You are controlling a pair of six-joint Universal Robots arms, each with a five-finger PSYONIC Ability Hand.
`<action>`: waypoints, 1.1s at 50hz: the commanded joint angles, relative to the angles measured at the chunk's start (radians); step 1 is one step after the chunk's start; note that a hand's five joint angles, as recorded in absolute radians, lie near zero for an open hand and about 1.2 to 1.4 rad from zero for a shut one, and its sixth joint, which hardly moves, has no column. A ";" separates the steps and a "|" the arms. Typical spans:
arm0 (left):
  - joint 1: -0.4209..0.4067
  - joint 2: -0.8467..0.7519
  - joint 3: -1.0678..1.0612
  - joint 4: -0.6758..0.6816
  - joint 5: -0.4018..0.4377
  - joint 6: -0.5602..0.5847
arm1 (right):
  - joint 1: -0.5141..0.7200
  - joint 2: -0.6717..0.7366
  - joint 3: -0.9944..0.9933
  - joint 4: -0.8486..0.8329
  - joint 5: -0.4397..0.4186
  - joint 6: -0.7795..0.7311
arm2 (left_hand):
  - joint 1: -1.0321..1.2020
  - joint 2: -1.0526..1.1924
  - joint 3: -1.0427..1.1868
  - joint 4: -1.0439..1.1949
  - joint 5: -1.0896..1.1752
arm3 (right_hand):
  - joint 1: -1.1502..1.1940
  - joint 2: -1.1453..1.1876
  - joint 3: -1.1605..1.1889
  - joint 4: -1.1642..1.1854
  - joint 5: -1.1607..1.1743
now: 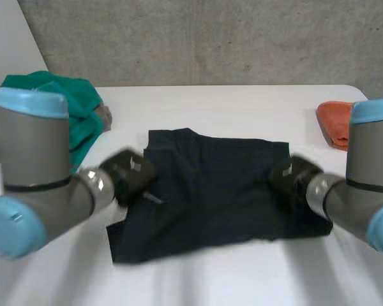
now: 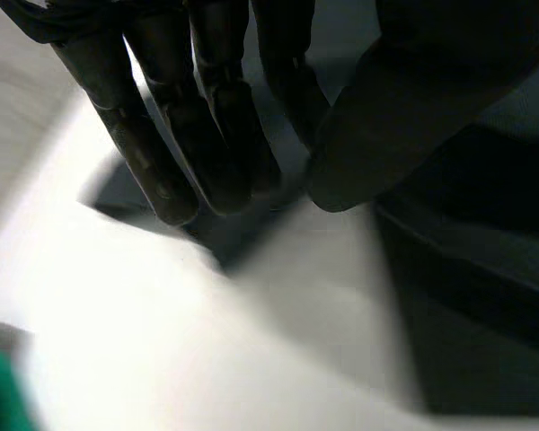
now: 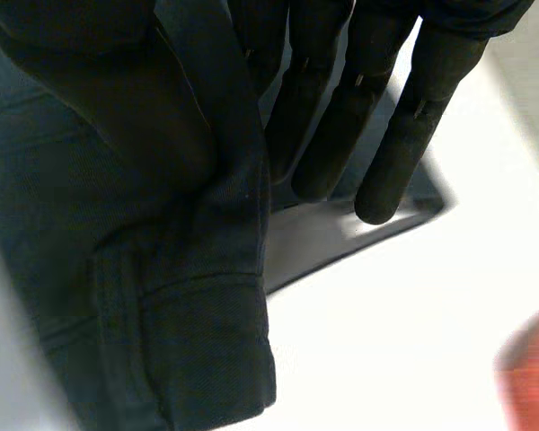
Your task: Fold the laundry.
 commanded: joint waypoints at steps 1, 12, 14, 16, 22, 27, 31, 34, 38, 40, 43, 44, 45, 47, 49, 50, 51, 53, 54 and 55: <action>-0.006 -0.186 0.232 0.309 -0.025 -0.081 | 0.009 0.085 -0.090 -0.370 0.060 0.074 | 0.227 0.201 0.207 0.197 0.208 | 0.274 0.219 0.202 0.197 0.231; -0.018 -0.537 0.660 0.551 -0.106 -0.158 | 0.034 0.422 -0.381 -0.706 0.142 0.029 | 0.227 0.201 0.207 0.197 0.208 | 0.274 0.219 0.202 0.197 0.231; -0.018 -0.566 0.704 0.552 -0.131 -0.199 | 0.035 0.464 -0.431 -0.713 0.167 0.028 | 0.227 0.201 0.207 0.197 0.208 | 0.117 0.062 0.045 0.040 0.074; -0.024 -0.582 0.726 0.555 -0.148 -0.281 | 0.038 0.511 -0.493 -0.726 0.196 0.037 | -0.069 -0.095 -0.089 -0.100 -0.088 | -0.887 -0.943 -0.959 -0.964 -0.931; -0.046 -0.492 0.627 0.546 -0.155 -0.373 | 0.035 0.467 -0.471 -0.771 0.172 0.164 | -0.994 -1.021 -1.015 -1.025 -1.014 | -0.948 -1.003 -1.019 -1.025 -0.991; -0.052 -0.340 0.436 0.583 -0.135 -0.393 | 0.012 0.265 -0.310 -0.776 0.109 0.409 | -0.994 -1.021 -1.015 -1.025 -1.014 | -0.948 -1.003 -1.019 -1.025 -0.991; -0.052 -0.214 0.261 0.630 -0.100 -0.410 | -0.011 0.130 -0.218 -0.605 0.048 0.472 | -0.994 -1.021 -1.015 -1.025 -1.014 | -0.948 -1.003 -1.019 -1.025 -0.991; -0.053 -0.128 0.146 0.624 -0.059 -0.419 | -0.026 0.078 -0.187 -0.449 0.018 0.473 | -0.994 -1.021 -1.015 -1.025 -1.014 | -0.948 -1.003 -1.019 -1.025 -0.991; -0.055 -0.031 0.025 0.543 -0.011 -0.431 | -0.046 0.058 -0.163 -0.188 0.014 0.466 | -0.994 -1.021 -1.015 -1.025 -1.014 | -0.948 -1.003 -1.019 -1.025 -0.991; -0.055 -0.001 -0.016 0.499 0.006 -0.439 | -0.061 0.064 -0.141 -0.078 0.018 0.462 | -0.994 -1.021 -1.015 -1.025 -1.014 | -0.948 -1.003 -1.019 -1.025 -0.991; -0.055 0.049 -0.073 0.404 0.042 -0.462 | -0.080 0.076 -0.101 -0.068 0.017 0.460 | -0.994 -1.021 -1.015 -1.025 -1.014 | -0.921 -0.976 -0.993 -0.998 -0.964; -0.053 0.059 -0.087 0.384 0.052 -0.469 | -0.083 0.082 -0.092 -0.079 0.015 0.459 | -0.994 -1.021 -1.015 -1.025 -1.014 | -0.921 -0.976 -0.993 -0.998 -0.964; -0.052 0.075 -0.108 0.350 0.068 -0.483 | -0.087 0.088 -0.084 -0.093 0.014 0.457 | -0.994 -1.021 -1.015 -1.025 -1.014 | -0.915 -0.971 -0.987 -0.992 -0.959; -0.050 0.087 -0.125 0.328 0.081 -0.499 | -0.094 0.113 -0.063 -0.146 0.008 0.454 | -0.994 -1.021 -1.015 -1.025 -1.014 | -0.874 -0.930 -0.946 -0.951 -0.918; -0.050 0.101 -0.147 0.328 0.090 -0.518 | -0.094 0.134 -0.055 -0.180 0.005 0.453 | -0.994 -1.021 -1.015 -1.025 -1.014 | -0.857 -0.912 -0.928 -0.934 -0.900; -0.049 0.102 -0.152 0.333 0.090 -0.525 | -0.092 0.160 -0.054 -0.206 0.005 0.450 | -0.994 -1.021 -1.015 -1.025 -1.014 | -0.836 -0.891 -0.908 -0.913 -0.880; -0.047 0.104 -0.156 0.339 0.089 -0.529 | -0.092 0.174 -0.054 -0.218 0.011 0.446 | -0.994 -1.021 -1.015 -1.025 -1.014 | -0.801 -0.856 -0.873 -0.878 -0.844; -0.046 0.107 -0.167 0.363 0.082 -0.541 | -0.089 0.202 -0.057 -0.245 0.015 0.440 | -0.994 -1.021 -1.015 -1.025 -1.014 | -0.707 -0.763 -0.779 -0.784 -0.751; -0.044 0.107 -0.170 0.371 0.081 -0.546 | -0.092 0.220 -0.066 -0.260 0.026 0.428 | -0.994 -1.021 -1.015 -1.025 -1.014 | -0.474 -0.530 -0.546 -0.551 -0.518; -0.044 0.107 -0.173 0.379 0.079 -0.549 | -0.092 0.226 -0.072 -0.265 0.038 0.419 | -0.994 -1.021 -1.015 -1.025 -1.014 | -0.161 -0.216 -0.233 -0.238 -0.204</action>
